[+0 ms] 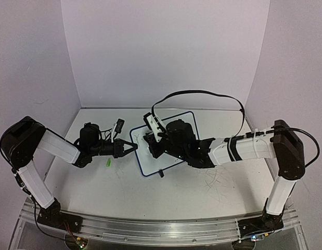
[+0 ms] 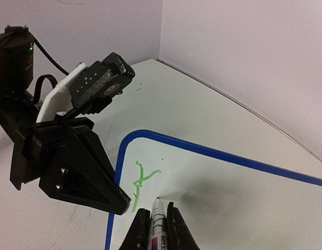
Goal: Write a sentence on the whiteboard
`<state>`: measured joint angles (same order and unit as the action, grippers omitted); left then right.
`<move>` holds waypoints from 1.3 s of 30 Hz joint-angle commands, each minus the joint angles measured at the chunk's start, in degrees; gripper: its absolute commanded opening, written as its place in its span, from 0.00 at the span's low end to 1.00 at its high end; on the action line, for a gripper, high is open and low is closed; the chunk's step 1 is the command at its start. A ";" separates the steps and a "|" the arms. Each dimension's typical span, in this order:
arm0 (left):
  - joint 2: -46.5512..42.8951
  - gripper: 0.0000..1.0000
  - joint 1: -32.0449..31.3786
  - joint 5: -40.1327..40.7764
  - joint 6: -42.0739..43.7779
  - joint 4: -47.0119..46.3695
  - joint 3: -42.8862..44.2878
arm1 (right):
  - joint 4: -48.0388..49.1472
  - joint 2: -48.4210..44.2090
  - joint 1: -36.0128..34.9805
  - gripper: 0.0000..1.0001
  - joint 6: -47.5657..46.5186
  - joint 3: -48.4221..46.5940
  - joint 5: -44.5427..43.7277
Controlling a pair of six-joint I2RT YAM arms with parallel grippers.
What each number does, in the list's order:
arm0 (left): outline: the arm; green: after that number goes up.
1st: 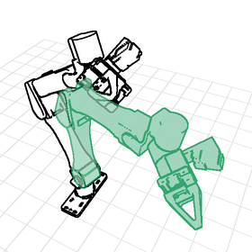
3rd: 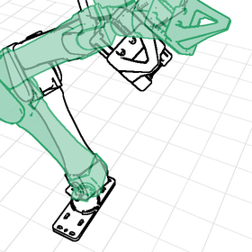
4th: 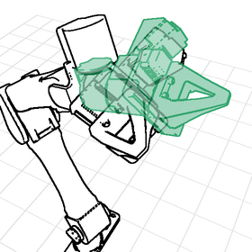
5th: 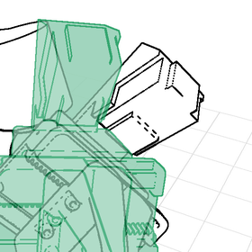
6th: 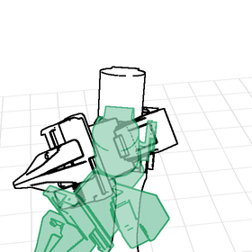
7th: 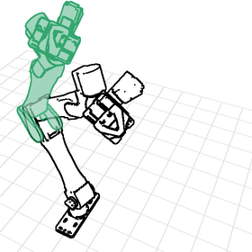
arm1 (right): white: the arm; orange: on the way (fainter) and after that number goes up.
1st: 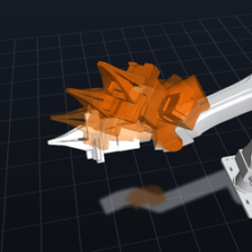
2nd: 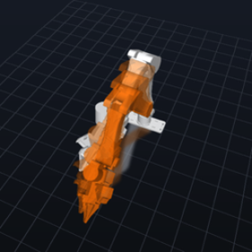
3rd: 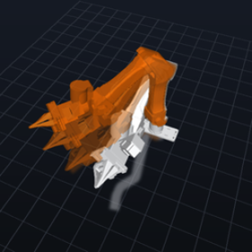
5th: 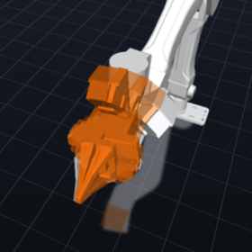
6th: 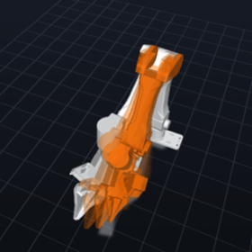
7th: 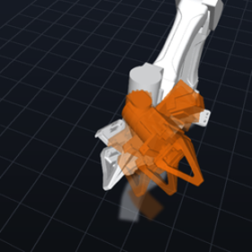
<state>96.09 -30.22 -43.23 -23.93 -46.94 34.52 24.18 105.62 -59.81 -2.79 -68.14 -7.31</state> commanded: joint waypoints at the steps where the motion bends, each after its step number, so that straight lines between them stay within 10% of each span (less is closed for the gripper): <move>1: 0.71 0.00 -0.63 -2.13 0.55 0.42 2.28 | 1.73 0.63 -0.27 0.00 -0.13 -2.55 -1.92; 39: 0.25 0.00 -0.63 -2.04 0.90 0.69 2.07 | 0.24 1.18 -0.72 0.00 1.65 0.85 -1.78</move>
<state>96.12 -30.15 -43.32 -23.94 -45.96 35.22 24.40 106.91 -60.51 -1.87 -68.31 -8.02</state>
